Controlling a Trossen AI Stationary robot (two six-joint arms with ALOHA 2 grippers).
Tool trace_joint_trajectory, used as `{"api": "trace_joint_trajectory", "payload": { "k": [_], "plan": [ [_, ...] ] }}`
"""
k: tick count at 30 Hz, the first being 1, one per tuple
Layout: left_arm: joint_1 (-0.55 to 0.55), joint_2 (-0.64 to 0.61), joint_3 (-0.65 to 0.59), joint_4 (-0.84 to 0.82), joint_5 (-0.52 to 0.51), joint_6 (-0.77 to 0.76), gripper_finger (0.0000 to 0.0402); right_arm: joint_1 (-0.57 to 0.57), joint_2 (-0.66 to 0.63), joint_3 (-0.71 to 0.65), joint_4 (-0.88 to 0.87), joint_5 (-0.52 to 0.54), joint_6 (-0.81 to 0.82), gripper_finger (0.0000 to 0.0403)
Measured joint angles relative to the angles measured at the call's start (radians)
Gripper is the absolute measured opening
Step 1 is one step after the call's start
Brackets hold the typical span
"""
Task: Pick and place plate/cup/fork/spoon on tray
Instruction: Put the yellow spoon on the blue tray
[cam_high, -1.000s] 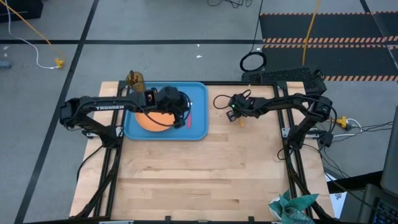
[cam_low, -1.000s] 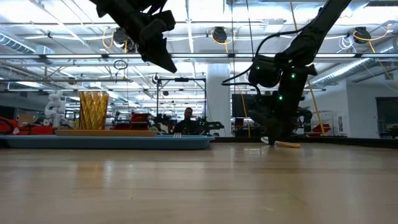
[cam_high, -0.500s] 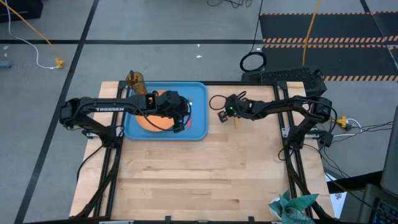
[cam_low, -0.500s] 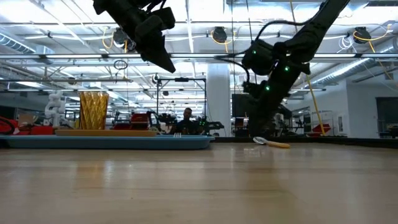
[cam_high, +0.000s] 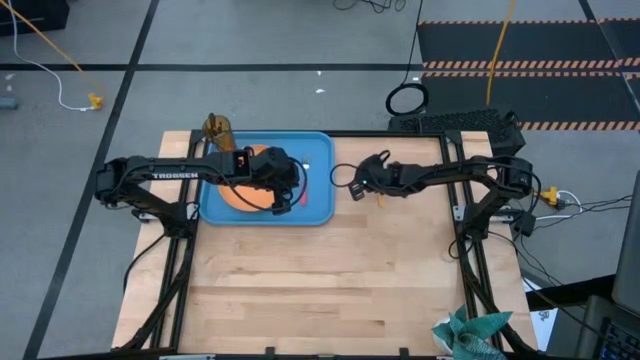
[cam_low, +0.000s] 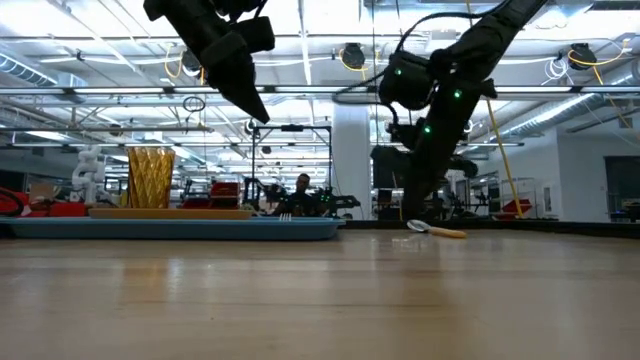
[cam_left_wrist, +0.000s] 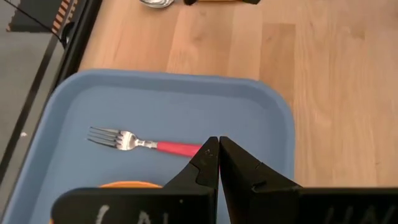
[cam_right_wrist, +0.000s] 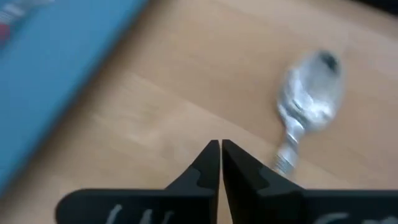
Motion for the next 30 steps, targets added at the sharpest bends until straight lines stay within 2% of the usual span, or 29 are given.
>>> {"api": "trace_joint_trajectory", "payload": {
  "k": [5, 12, 16, 24, 30],
  "plan": [
    [0.011, 0.0, 0.0, 0.001, 0.0, 0.044, 0.0017, -0.038, 0.0, 0.0, -0.106, 0.016, 0.075, 0.0046],
    [0.031, 0.0, 0.0, -0.001, -0.001, 0.085, 0.0017, -0.057, 0.0, 0.0, -0.091, 0.028, 0.089, 0.0123],
    [0.033, 0.0, 0.0, -0.012, -0.001, 0.095, 0.0017, -0.058, 0.0, -0.02, -0.087, 0.038, 0.108, 0.015],
    [0.032, 0.0, 0.0, -0.055, 0.0, 0.094, 0.0017, -0.058, 0.0, -0.098, -0.016, 0.052, 0.12, 0.0157],
    [0.025, 0.0, 0.0, -0.097, 0.001, 0.06, 0.0017, -0.061, 0.031, -0.138, 0.024, 0.033, 0.14, 0.0131]
  ]
}}
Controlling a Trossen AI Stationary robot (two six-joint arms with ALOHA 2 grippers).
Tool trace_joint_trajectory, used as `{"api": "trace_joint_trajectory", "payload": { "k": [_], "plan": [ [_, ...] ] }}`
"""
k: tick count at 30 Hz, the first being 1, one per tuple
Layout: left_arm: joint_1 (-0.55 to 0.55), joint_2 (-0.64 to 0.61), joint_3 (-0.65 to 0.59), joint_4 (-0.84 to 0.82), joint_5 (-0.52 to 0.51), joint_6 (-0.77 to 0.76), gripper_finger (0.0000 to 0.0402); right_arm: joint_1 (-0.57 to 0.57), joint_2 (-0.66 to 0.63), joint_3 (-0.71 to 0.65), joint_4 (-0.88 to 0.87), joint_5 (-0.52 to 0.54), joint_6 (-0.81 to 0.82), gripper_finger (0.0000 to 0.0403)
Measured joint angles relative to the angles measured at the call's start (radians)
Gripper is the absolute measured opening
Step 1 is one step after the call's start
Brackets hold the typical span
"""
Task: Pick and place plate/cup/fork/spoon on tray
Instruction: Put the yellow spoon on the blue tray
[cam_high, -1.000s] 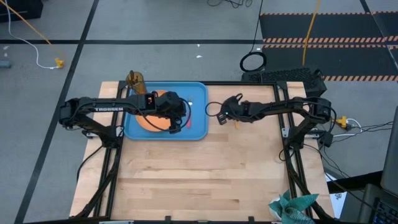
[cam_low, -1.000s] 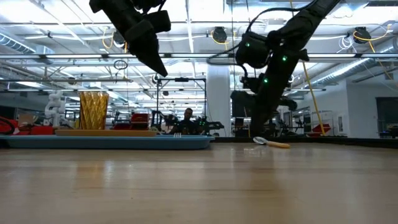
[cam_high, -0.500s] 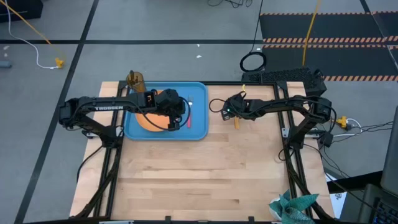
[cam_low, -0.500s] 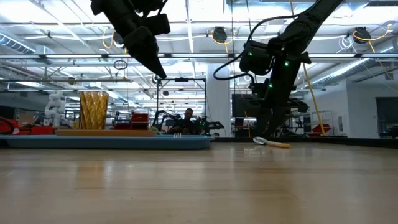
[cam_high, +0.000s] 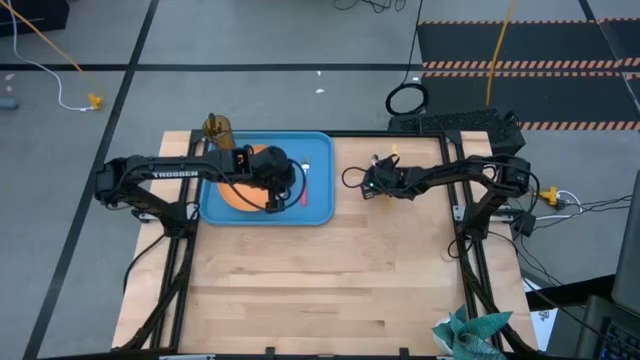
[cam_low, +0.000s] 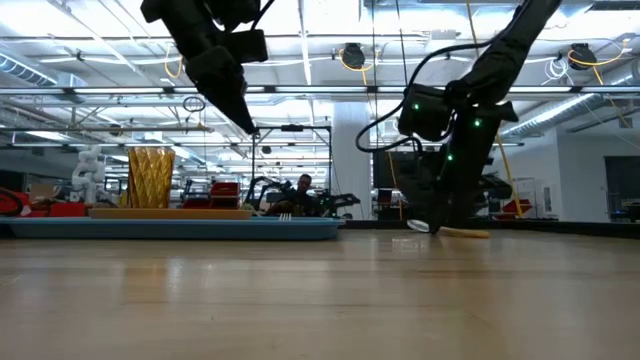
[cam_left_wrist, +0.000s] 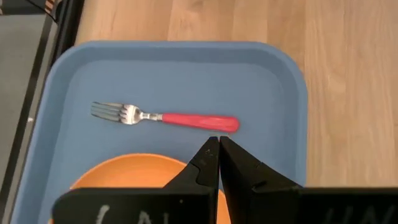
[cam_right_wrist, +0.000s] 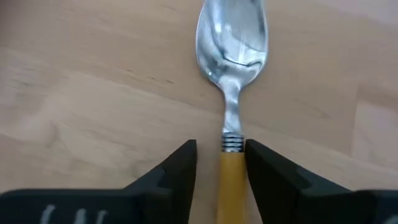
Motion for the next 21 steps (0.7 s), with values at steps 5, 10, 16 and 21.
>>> {"api": "trace_joint_trajectory", "payload": {
  "k": [5, 10, 16, 21],
  "plan": [
    [-0.01, 0.0, 0.0, -0.008, 0.001, -0.007, 0.0017, 0.0, 0.043, -0.006, 0.057, 0.012, 0.001, 0.0084],
    [-0.019, 0.0, 0.0, -0.009, 0.001, -0.004, 0.0017, 0.012, 0.048, -0.007, 0.065, 0.013, 0.047, 0.0028],
    [-0.018, 0.0, 0.0, -0.015, 0.0, -0.003, 0.0017, 0.062, 0.052, -0.009, 0.147, 0.066, 0.081, 0.0028],
    [-0.014, 0.0, 0.0, -0.03, -0.014, 0.003, 0.0017, 0.129, 0.056, -0.001, 0.278, 0.067, 0.097, 0.0029]
  ]
}}
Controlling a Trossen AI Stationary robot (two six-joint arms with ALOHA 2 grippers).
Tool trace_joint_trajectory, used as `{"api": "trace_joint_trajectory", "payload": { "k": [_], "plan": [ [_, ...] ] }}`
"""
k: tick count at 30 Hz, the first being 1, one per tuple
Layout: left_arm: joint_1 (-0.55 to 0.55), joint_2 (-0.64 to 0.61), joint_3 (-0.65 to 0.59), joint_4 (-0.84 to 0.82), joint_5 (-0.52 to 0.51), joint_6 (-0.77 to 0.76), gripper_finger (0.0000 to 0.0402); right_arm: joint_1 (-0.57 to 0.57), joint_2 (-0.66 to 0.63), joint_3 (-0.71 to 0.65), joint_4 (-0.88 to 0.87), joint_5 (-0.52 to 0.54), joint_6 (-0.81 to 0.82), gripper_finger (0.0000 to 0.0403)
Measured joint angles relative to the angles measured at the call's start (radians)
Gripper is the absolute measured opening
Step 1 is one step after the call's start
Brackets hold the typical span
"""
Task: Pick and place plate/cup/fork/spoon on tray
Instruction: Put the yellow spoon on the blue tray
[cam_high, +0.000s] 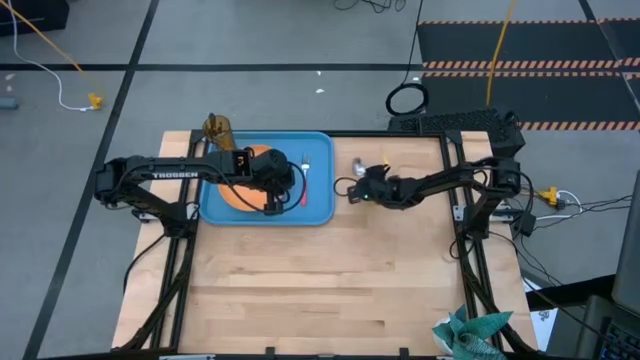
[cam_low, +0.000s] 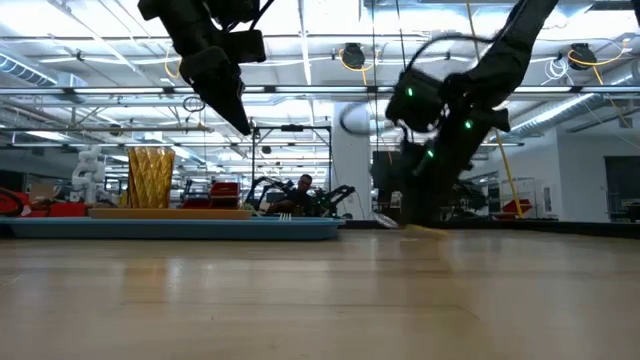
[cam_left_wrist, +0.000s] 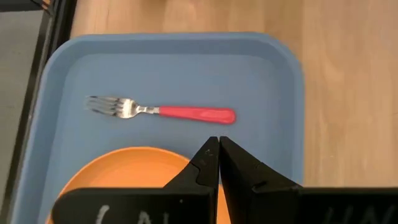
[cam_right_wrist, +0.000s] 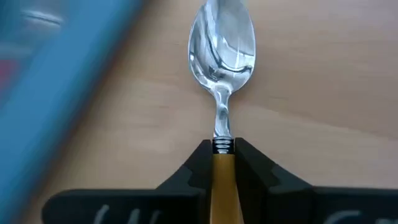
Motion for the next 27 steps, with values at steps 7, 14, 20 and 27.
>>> {"api": "trace_joint_trajectory", "payload": {
  "k": [7, 14, 20, 27],
  "plan": [
    [0.006, 0.0, 0.0, -0.065, -0.03, 0.013, 0.0017, 0.111, -0.001, 0.09, 0.159, 0.068, -0.032, 0.0028],
    [0.005, 0.0, 0.0, -0.154, -0.03, -0.009, 0.0017, 0.179, 0.017, 0.226, 0.187, 0.21, -0.082, 0.0028],
    [-0.015, 0.0, 0.0, -0.179, -0.03, -0.029, 0.0017, 0.179, 0.117, 0.377, 0.183, 0.279, -0.131, 0.0028],
    [-0.032, -0.019, -0.001, -0.299, -0.098, -0.037, 0.0017, 0.139, 0.279, 0.579, 0.179, 0.285, -0.18, 0.0028]
  ]
}}
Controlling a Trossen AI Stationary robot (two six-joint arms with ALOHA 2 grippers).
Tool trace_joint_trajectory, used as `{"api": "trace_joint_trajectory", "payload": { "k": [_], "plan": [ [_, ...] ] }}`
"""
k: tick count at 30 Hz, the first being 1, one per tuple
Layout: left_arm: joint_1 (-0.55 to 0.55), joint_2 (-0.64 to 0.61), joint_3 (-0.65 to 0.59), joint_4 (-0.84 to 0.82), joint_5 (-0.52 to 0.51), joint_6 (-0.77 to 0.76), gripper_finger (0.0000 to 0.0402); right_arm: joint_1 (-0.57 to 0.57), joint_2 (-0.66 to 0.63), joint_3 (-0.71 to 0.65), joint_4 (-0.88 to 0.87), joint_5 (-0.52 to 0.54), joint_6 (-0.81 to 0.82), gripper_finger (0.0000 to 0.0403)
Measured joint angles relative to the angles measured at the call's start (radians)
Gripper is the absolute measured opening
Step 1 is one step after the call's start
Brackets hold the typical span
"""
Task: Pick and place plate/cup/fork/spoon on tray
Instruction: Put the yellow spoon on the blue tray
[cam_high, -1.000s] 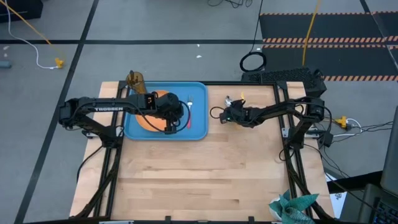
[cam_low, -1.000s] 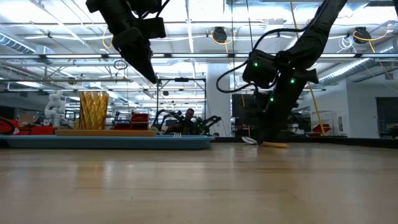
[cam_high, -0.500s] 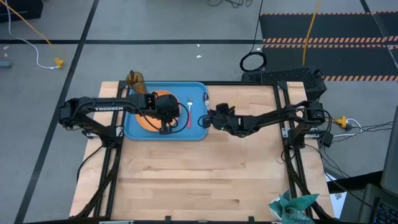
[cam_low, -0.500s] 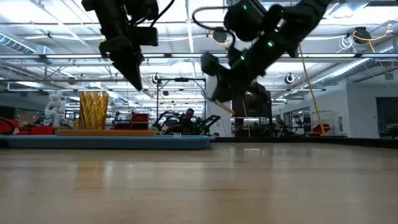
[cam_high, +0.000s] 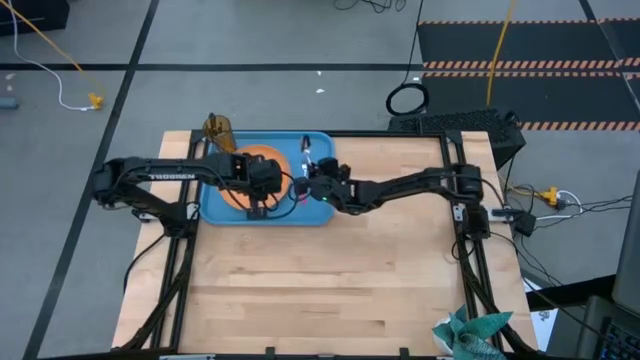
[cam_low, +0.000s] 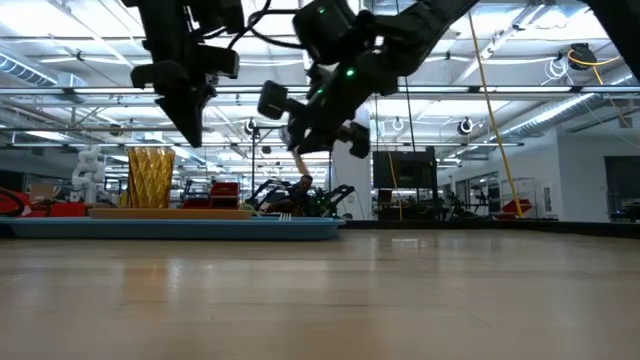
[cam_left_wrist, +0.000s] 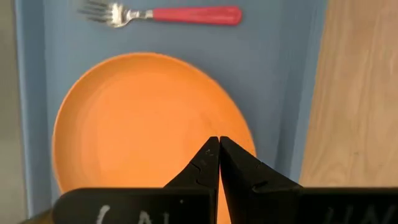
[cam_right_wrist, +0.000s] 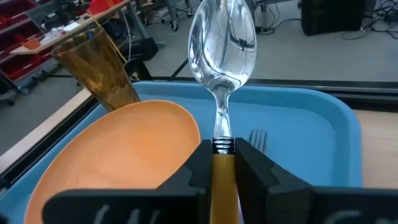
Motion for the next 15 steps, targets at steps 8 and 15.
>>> {"api": "trace_joint_trajectory", "payload": {
  "k": [8, 15],
  "plan": [
    [-0.019, -0.195, -0.071, -0.013, -0.012, 0.004, 0.0017, -0.047, 0.074, 0.058, -0.032, -0.054, 0.035, 0.0028],
    [-0.023, -0.419, -0.114, 0.064, -0.013, 0.024, 0.0017, -0.057, 0.072, 0.057, -0.096, -0.051, 0.094, 0.0028]
  ]
}}
